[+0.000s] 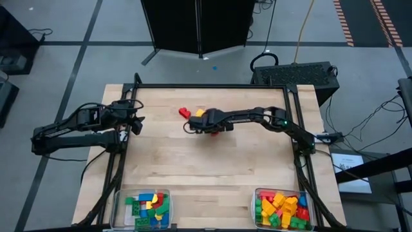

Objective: Sort blocks by size
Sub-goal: Put the red game piece into the right transparent bin

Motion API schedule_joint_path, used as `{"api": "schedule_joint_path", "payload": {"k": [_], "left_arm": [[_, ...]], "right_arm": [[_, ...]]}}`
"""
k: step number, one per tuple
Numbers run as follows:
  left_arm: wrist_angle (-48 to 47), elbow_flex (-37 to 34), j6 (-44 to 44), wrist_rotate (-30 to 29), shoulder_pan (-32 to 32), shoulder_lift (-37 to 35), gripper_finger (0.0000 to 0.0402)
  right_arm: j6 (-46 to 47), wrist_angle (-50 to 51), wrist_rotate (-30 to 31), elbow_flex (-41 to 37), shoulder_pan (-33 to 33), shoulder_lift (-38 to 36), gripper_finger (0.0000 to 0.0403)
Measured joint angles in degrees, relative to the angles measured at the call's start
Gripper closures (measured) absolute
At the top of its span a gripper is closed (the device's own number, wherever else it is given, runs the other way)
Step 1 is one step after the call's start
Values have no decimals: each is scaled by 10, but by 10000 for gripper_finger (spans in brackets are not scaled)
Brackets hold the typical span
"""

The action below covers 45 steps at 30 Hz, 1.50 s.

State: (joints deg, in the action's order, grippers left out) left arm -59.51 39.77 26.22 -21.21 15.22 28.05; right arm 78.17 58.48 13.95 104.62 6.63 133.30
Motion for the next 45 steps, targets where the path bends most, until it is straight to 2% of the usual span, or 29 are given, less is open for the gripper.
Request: {"api": "schedule_joint_path", "payload": {"k": [4,9,11,15,19,23,26,29,33,40,45], "left_arm": [[0,0,0,0,0,0,146],[0,0,0,0,0,0,146],[0,0,0,0,0,0,146],[0,0,0,0,0,0,146],[0,0,0,0,0,0,146],[0,0,2,0,0,0,146],[0,0,3,-1,0,0,146],[0,0,3,-1,0,0,146],[0,0,3,-1,0,0,146],[0,0,3,-3,0,0,146],[0,0,3,-3,0,0,146]], "right_arm": [[-58,20,-41,-3,-28,-35,253],[-71,108,-13,0,-87,-130,253],[-29,175,-2,0,-130,-163,253],[122,316,13,-1,-225,-216,253],[261,307,21,-59,-320,-274,253],[433,310,-24,-130,-411,-298,253],[533,314,-95,-163,-472,-301,253],[550,314,-190,-168,-516,-299,253],[556,314,-242,-168,-558,-299,253],[584,294,-383,-168,-650,-299,253],[592,276,-408,-168,-682,-299,253]]}}
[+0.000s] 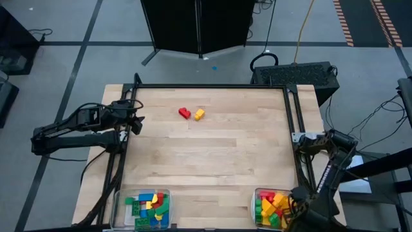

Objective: Sort blocks by size
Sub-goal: Put the red game piece into the right transparent bin, then put the yellow game piece into the right transparent bin

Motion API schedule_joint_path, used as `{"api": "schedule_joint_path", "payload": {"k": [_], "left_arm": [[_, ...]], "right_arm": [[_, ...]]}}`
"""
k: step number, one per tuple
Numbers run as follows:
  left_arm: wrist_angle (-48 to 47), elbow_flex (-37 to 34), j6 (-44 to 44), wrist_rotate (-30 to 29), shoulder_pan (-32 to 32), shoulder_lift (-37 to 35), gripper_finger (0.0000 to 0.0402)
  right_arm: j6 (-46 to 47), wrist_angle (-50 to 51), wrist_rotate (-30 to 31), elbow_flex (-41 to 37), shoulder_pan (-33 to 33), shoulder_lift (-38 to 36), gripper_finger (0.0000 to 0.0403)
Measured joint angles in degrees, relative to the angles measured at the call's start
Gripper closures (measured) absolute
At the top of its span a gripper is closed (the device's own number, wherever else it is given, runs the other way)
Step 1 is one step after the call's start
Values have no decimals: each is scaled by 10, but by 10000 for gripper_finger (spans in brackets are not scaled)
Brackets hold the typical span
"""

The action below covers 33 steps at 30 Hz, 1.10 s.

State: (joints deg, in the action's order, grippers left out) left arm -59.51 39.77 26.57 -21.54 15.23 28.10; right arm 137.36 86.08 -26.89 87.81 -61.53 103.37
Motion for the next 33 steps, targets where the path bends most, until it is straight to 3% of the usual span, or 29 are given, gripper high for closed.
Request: {"api": "schedule_joint_path", "payload": {"k": [8,15,21,25,30,33], "left_arm": [[3,0,0,-12,0,0,146],[3,0,0,-13,0,0,146],[2,0,0,-13,0,0,146],[2,0,0,-13,0,0,146],[2,0,0,-13,0,0,146],[2,0,0,-13,0,0,146]], "right_arm": [[-24,28,71,0,23,6,251],[-59,-11,115,0,37,9,160],[-56,-36,139,1,48,9,135],[-72,-65,288,26,95,8,141],[-111,-84,571,56,207,7,145],[-187,-99,640,55,309,8,145]]}}
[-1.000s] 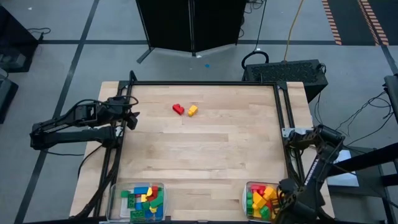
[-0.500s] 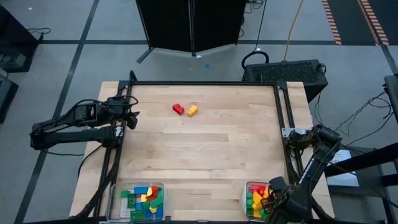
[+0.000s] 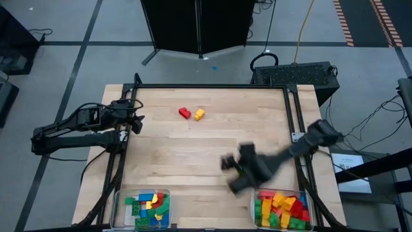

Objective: Sort blocks by size
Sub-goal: Put the yellow game piece into the right transparent bin

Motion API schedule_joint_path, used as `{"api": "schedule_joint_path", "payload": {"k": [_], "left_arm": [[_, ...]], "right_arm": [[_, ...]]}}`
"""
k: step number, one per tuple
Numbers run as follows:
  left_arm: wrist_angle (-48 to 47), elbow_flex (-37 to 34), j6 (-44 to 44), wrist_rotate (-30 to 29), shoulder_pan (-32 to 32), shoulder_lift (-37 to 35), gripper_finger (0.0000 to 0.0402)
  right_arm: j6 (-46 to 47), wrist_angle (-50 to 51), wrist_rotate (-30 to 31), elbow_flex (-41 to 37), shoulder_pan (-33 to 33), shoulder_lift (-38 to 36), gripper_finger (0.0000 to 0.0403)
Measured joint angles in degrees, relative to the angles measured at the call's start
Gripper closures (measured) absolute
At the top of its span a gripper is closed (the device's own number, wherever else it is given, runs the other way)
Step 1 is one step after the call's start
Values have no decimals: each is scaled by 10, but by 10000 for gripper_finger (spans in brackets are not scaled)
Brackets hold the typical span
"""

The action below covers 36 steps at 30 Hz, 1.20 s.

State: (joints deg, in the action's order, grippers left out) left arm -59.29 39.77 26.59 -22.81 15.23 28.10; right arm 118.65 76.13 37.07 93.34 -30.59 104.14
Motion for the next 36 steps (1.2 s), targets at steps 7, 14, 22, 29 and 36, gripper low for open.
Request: {"api": "schedule_joint_path", "payload": {"k": [7,14,22,29,36], "left_arm": [[0,0,0,0,0,0,146],[-2,0,0,0,0,0,146],[-2,0,0,0,0,0,146],[-2,0,0,0,0,0,146],[-2,0,-4,5,0,0,146]], "right_arm": [[-317,-198,5,-1,244,35,145],[-458,-498,-37,-1,380,120,145],[-344,-628,-138,-1,419,241,145],[-296,-638,-106,1,423,256,145],[-300,-535,-118,-2,417,222,145]]}}
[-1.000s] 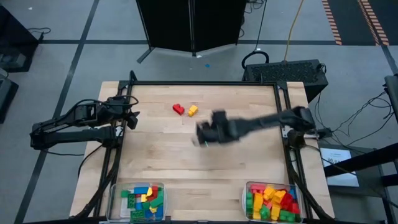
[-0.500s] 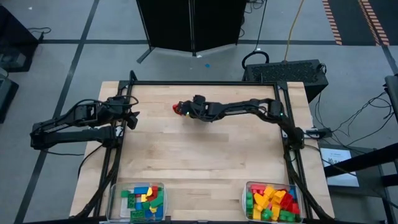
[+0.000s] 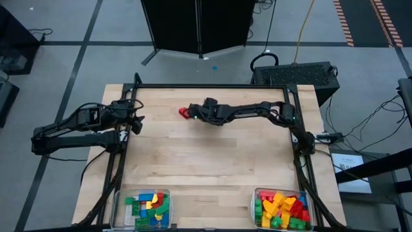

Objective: Sort blocks by size
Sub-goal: Put the yellow game piece into the right transparent bin

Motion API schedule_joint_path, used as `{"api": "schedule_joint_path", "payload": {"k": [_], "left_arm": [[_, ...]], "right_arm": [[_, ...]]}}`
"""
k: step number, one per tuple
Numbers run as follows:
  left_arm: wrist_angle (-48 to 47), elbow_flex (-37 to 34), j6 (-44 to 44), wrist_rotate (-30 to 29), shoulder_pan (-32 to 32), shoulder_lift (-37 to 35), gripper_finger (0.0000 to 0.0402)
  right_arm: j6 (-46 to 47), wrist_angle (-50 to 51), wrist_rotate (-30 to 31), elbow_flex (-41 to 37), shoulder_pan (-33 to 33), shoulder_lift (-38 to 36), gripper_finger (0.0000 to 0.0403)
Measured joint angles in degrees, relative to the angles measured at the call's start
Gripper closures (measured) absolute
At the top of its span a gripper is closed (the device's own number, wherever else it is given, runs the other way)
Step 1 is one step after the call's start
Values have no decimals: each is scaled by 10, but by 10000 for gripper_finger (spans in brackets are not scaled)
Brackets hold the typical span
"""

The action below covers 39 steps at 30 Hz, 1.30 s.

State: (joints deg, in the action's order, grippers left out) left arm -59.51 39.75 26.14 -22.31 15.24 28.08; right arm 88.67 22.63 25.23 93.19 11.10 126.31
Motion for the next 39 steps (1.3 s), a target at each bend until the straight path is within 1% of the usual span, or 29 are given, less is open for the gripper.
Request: {"api": "schedule_joint_path", "payload": {"k": [3,6,9,11,13,15,17,21,26,29,34,37,39], "left_arm": [[0,0,-6,3,0,0,146],[2,0,-11,8,0,0,146],[2,0,-11,8,0,0,146],[2,0,-11,9,0,0,146],[3,0,-11,9,0,0,146],[3,0,-11,9,0,0,146],[3,0,-11,9,0,0,146],[3,0,-11,12,0,0,146],[2,0,-10,12,0,0,146],[2,0,-10,12,0,0,146],[1,0,-10,12,0,0,146],[0,0,-10,12,0,0,146],[1,0,-10,12,0,0,146]], "right_arm": [[-6,51,-8,0,-25,-19,145],[8,120,0,0,-56,-42,145],[36,180,34,0,-82,-66,145],[57,213,72,0,-95,-79,145],[77,229,110,0,-101,-88,145],[79,227,126,0,-93,-90,145],[71,218,118,0,-74,-82,145],[41,163,87,0,-44,-50,145],[53,118,74,0,-18,-22,145],[61,121,71,0,-5,-9,145],[53,116,17,0,5,10,145],[50,124,1,0,6,15,146],[65,141,0,1,2,18,151]]}}
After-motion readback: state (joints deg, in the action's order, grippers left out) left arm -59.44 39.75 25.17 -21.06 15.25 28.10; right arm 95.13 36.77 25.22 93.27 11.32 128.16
